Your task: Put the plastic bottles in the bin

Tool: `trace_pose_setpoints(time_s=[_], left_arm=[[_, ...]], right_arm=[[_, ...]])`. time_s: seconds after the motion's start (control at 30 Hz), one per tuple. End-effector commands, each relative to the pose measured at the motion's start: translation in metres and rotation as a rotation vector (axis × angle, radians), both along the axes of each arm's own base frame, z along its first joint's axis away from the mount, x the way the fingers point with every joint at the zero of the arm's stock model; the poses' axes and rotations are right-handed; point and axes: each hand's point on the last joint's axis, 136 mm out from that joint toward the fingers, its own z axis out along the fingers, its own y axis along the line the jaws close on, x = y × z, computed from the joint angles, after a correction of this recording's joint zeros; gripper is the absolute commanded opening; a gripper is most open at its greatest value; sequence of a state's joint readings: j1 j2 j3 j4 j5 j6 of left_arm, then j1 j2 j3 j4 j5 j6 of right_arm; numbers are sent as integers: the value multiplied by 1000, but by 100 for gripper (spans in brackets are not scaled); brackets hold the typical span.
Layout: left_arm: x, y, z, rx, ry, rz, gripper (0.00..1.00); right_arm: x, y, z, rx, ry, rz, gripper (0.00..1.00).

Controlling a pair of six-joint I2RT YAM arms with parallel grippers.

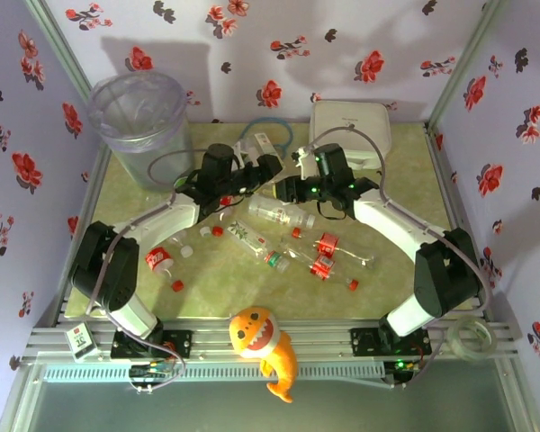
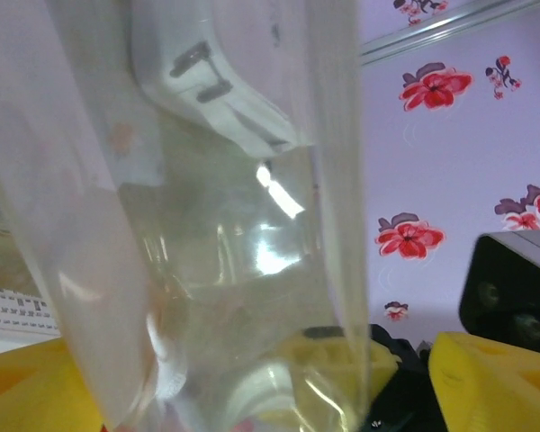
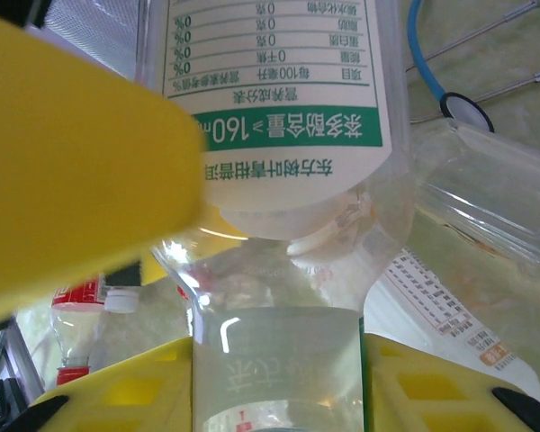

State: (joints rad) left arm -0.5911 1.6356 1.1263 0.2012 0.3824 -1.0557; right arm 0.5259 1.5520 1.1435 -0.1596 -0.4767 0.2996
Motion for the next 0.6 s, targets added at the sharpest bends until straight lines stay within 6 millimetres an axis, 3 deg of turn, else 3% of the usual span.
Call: trace_pose_setpoints(time_s=[0.0,0.13,0.27,0.33,0.43,0.57], left_arm=[[-1,-10,12,-25,-17,-31,81],[2,-13,13,-29,-18,-31,71],[7,-13,20,-33,-35,-28,54],[10,-11,27,-31,-53,-26,46],[17,-5,44,-14,-92,-23,44],[31,15,77,32,-161,-2,44]], right_arm=[[-7,10,14,41,-38,46,39],[-10,13,15,43,-44,59,39],[-12,12,17,43,-49,60,41],[-13,11,19,41,-53,60,48],[-14,8,24,36,-68,53,71],[-15,-5,30,10,-85,22,81]])
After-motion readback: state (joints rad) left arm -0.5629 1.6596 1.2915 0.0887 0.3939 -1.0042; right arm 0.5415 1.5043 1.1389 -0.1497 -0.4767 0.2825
